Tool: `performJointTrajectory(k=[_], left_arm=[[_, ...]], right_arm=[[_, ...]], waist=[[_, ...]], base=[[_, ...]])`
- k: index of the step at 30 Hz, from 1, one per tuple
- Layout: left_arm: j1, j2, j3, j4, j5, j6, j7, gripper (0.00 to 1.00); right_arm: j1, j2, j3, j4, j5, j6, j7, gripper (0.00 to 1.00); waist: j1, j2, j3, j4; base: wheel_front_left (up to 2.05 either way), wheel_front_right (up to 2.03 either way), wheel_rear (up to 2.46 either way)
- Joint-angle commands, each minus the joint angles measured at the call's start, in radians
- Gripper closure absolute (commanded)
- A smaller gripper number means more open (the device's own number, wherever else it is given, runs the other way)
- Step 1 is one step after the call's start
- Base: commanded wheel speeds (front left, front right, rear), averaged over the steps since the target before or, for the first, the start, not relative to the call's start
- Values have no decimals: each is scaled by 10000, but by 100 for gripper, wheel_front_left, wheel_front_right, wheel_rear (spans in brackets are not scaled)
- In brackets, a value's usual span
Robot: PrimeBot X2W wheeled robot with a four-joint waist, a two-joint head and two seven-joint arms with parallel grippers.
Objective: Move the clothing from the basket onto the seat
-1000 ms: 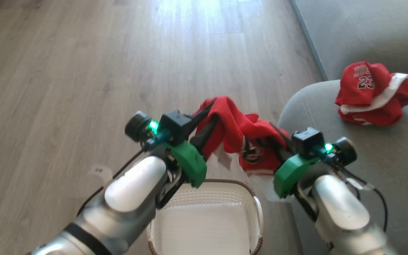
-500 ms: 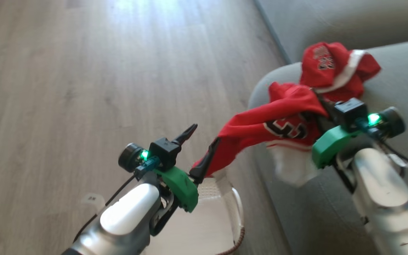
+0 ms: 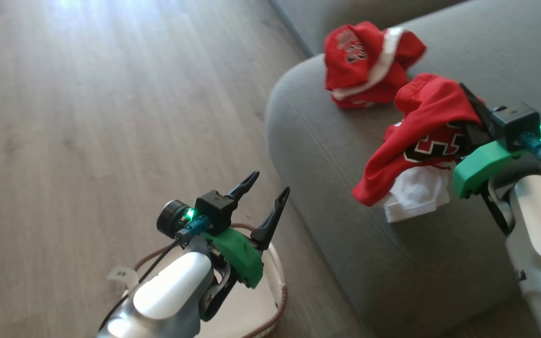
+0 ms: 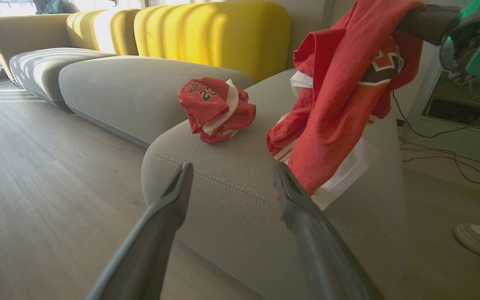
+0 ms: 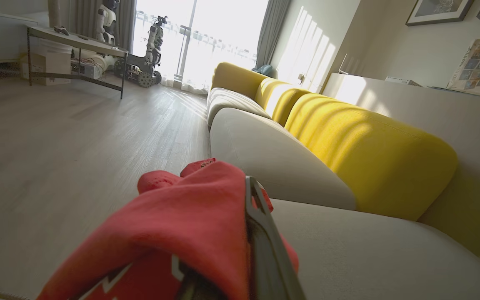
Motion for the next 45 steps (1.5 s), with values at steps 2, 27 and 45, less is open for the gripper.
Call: performJointTrajectory(k=[2, 27, 45], left_arm=[[-299, 87, 356, -213, 23, 62, -161, 0], [-387, -127, 472, -362, 401, 71, -206, 0], [-1385, 316, 271, -2194, 1290, 742, 2, 0]], right_arm=[[-470, -129, 21, -667, 48, -4, 120, 100], [-2991, -519, 523, -43, 672, -4, 683, 100], [-7757, -2609, -2293, 3133, -1136, -4, 870, 100]], waist=[[0, 0, 354, -671], [0, 0, 1452, 129], [0, 0, 4140, 2297]], base=[[0, 0, 0], [0, 0, 0], [0, 0, 0]])
